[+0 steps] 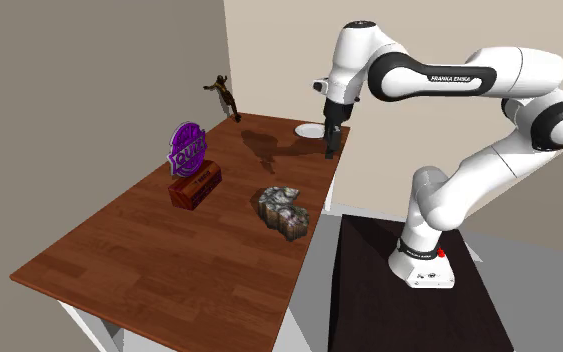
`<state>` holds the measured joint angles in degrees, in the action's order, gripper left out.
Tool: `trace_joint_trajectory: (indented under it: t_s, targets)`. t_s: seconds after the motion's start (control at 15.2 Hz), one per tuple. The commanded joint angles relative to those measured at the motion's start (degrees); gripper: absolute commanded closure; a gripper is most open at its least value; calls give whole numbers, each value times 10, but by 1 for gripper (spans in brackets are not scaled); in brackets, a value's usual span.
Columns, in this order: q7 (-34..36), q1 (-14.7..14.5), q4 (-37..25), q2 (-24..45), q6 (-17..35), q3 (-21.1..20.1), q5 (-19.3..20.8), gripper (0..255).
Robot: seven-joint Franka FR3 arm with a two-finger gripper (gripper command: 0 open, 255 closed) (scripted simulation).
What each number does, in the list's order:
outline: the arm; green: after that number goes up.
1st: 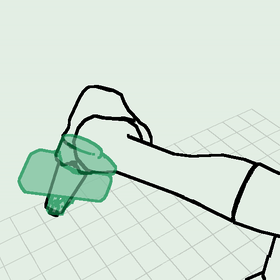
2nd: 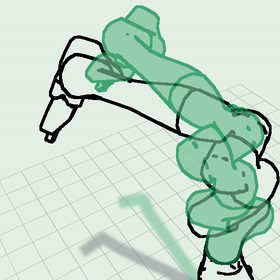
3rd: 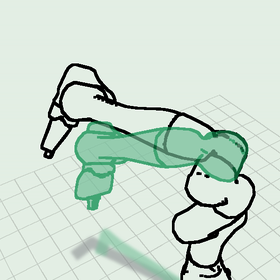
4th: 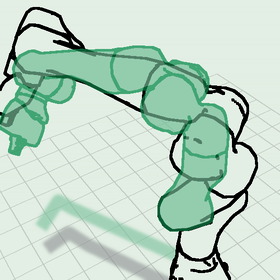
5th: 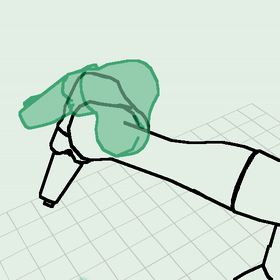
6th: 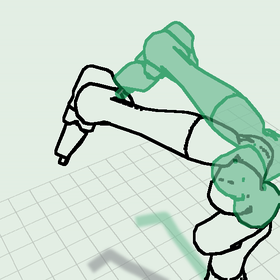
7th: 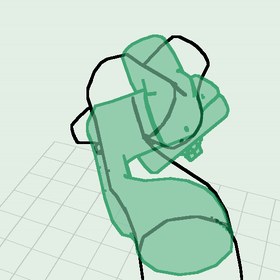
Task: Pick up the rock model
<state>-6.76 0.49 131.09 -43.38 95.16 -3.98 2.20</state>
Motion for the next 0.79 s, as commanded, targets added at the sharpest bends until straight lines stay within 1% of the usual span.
trace_joint_trajectory:
  t_s: [0.0,0.4,0.73]
  targets:
    - [0,0,0,0,0,0,0,0]
    - [-110,-10,102,4,130,62,24,0]
    - [-204,-18,157,45,245,120,42,0]
